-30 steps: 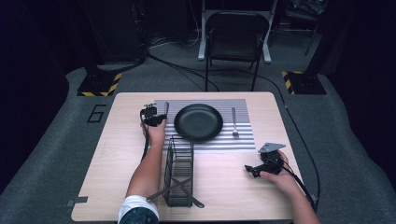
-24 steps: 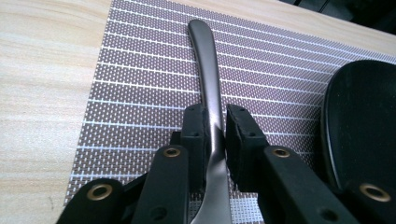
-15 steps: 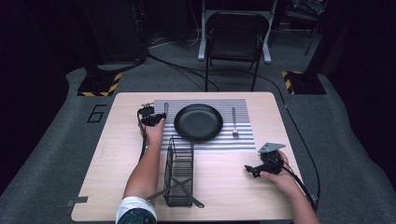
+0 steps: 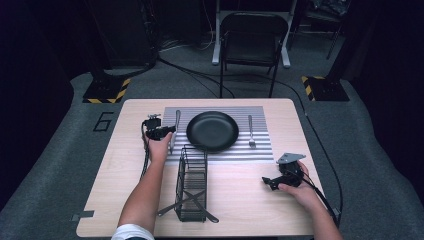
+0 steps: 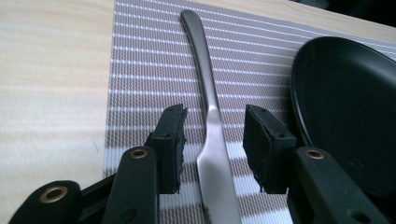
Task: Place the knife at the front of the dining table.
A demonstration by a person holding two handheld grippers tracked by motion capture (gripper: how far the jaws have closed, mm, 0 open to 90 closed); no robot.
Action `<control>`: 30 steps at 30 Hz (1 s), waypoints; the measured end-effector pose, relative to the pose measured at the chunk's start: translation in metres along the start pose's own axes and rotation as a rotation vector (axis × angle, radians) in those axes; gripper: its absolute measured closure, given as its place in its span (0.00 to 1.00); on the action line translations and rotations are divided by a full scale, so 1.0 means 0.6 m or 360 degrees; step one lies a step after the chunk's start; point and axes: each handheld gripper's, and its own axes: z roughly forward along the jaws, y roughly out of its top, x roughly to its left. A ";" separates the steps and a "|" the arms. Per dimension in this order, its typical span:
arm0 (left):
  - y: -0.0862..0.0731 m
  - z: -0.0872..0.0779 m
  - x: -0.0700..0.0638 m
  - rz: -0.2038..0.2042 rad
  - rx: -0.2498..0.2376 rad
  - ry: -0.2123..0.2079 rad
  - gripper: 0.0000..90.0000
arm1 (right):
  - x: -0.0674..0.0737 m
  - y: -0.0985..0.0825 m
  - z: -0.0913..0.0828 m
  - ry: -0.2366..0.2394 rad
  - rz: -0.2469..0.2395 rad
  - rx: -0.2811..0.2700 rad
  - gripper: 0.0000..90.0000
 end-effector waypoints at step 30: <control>-0.036 -0.010 0.000 -0.0054 0.0059 -0.0080 0.65 | 0.000 0.000 0.000 -0.0004 0.0004 0.0000 0.00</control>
